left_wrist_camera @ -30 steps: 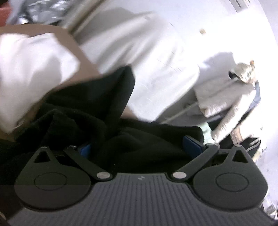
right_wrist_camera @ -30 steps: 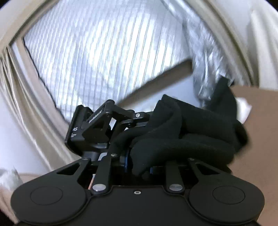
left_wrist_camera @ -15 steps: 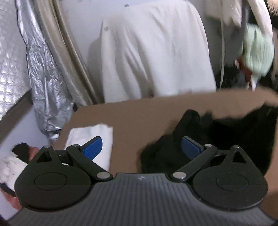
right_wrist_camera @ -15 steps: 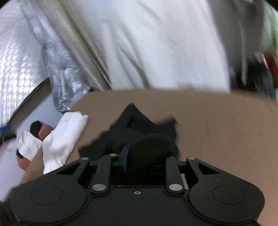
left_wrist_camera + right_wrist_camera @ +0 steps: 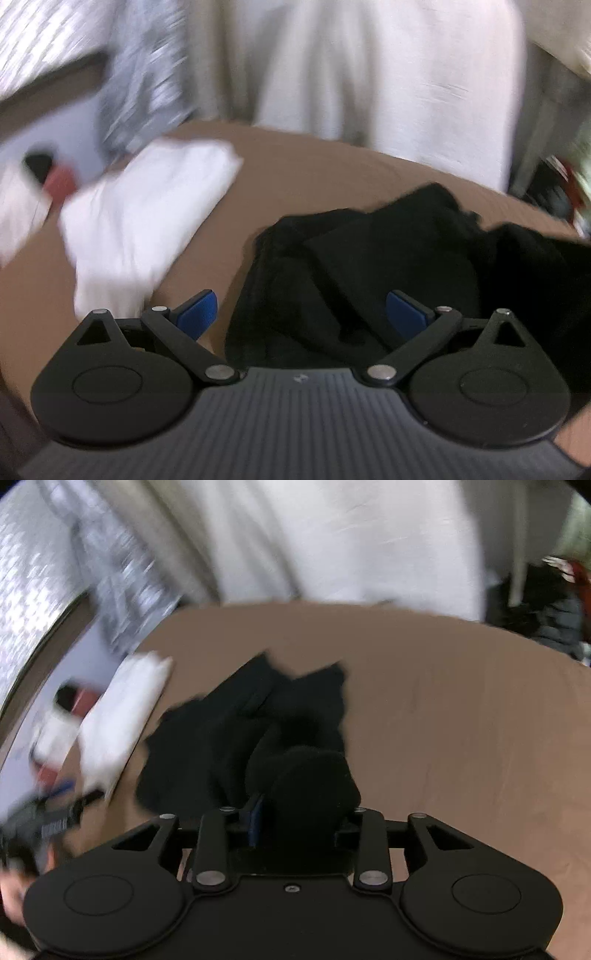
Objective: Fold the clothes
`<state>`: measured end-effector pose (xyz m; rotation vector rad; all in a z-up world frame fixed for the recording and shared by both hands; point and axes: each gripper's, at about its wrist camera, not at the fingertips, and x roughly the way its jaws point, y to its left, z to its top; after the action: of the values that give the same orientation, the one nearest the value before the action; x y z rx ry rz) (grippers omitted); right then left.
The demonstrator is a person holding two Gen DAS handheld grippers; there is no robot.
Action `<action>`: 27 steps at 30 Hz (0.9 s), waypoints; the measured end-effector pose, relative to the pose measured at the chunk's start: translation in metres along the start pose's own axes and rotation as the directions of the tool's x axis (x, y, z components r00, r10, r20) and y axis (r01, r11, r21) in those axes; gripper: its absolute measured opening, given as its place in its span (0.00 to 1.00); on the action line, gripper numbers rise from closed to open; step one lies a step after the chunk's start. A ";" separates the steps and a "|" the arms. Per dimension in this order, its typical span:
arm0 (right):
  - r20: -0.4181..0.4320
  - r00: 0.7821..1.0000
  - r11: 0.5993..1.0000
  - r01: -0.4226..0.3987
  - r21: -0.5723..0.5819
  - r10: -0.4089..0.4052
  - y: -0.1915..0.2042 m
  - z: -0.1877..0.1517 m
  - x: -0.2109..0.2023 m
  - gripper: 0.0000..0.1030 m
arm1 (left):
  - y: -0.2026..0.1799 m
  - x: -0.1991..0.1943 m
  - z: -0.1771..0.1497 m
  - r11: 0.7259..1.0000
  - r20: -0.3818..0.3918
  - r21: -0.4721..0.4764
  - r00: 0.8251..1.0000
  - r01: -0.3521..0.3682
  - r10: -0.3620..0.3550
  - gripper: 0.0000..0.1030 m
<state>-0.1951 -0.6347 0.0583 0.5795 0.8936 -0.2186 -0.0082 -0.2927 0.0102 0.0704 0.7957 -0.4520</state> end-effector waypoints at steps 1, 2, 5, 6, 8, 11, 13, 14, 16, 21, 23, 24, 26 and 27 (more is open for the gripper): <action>0.028 0.999 1.000 -0.017 0.022 0.016 -0.009 -0.010 0.007 0.41 | 0.003 0.008 -0.006 0.997 -0.017 -0.079 1.000 0.001 -0.002 0.96; 0.056 0.998 0.999 -0.034 0.043 0.032 -0.019 -0.020 0.015 0.48 | 0.006 0.013 -0.011 0.987 -0.042 -0.157 0.999 0.023 -0.030 0.96; -0.064 0.991 0.993 0.116 0.022 -0.114 -0.045 -0.044 0.051 0.50 | -0.008 0.021 -0.025 0.992 -0.091 -0.126 0.996 -0.022 0.011 0.96; -0.108 0.976 0.982 0.187 -0.015 -0.187 -0.053 -0.050 0.062 0.50 | -0.016 0.022 -0.029 0.995 -0.097 -0.083 0.994 -0.048 0.039 0.96; -0.175 0.923 0.939 0.325 -0.116 -0.341 -0.068 -0.058 0.078 0.50 | -0.036 0.023 -0.033 0.994 -0.055 0.058 0.993 -0.096 0.100 0.96; -0.149 0.917 0.927 0.354 -0.127 -0.371 -0.085 -0.057 0.068 0.52 | -0.054 0.029 -0.037 0.991 -0.040 0.110 0.996 -0.074 0.079 0.97; -0.128 0.937 0.945 0.323 -0.042 -0.326 -0.095 -0.054 0.055 0.52 | -0.059 0.036 -0.041 0.999 -0.075 0.051 0.997 -0.014 0.017 0.97; -0.114 0.943 0.949 0.314 -0.007 -0.313 -0.098 -0.053 0.049 0.52 | -0.062 0.040 -0.043 1.000 -0.091 0.025 0.996 0.013 -0.011 0.97; -0.081 0.950 0.952 0.304 0.038 -0.300 -0.096 -0.059 0.047 0.53 | -0.070 0.045 -0.047 0.999 -0.116 0.001 0.992 0.041 -0.041 0.97; -0.035 0.981 0.973 0.194 0.127 -0.191 -0.085 -0.085 0.048 0.55 | -0.097 0.055 -0.053 0.995 -0.073 0.099 0.997 0.027 -0.020 0.97; -0.044 0.986 0.981 0.163 0.103 -0.159 -0.074 -0.093 0.054 0.61 | -0.104 0.059 -0.055 0.990 -0.061 0.142 0.998 0.018 -0.009 0.98; -0.053 0.985 0.983 0.170 0.070 -0.166 -0.068 -0.092 0.058 0.63 | -0.105 0.059 -0.057 0.987 -0.054 0.160 0.999 0.012 -0.004 0.98; -0.057 0.980 0.981 0.192 0.026 -0.190 -0.062 -0.093 0.063 0.64 | -0.107 0.060 -0.060 0.982 -0.039 0.189 0.999 0.005 0.002 0.99; -0.054 0.979 0.980 0.198 0.011 -0.197 -0.061 -0.094 0.064 0.64 | -0.108 0.061 -0.060 0.980 -0.038 0.201 0.999 0.007 0.001 0.99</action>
<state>-0.2439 -0.6287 -0.0607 0.5131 1.0026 -0.3920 -0.0569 -0.3983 -0.0636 0.2664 0.7856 -0.5343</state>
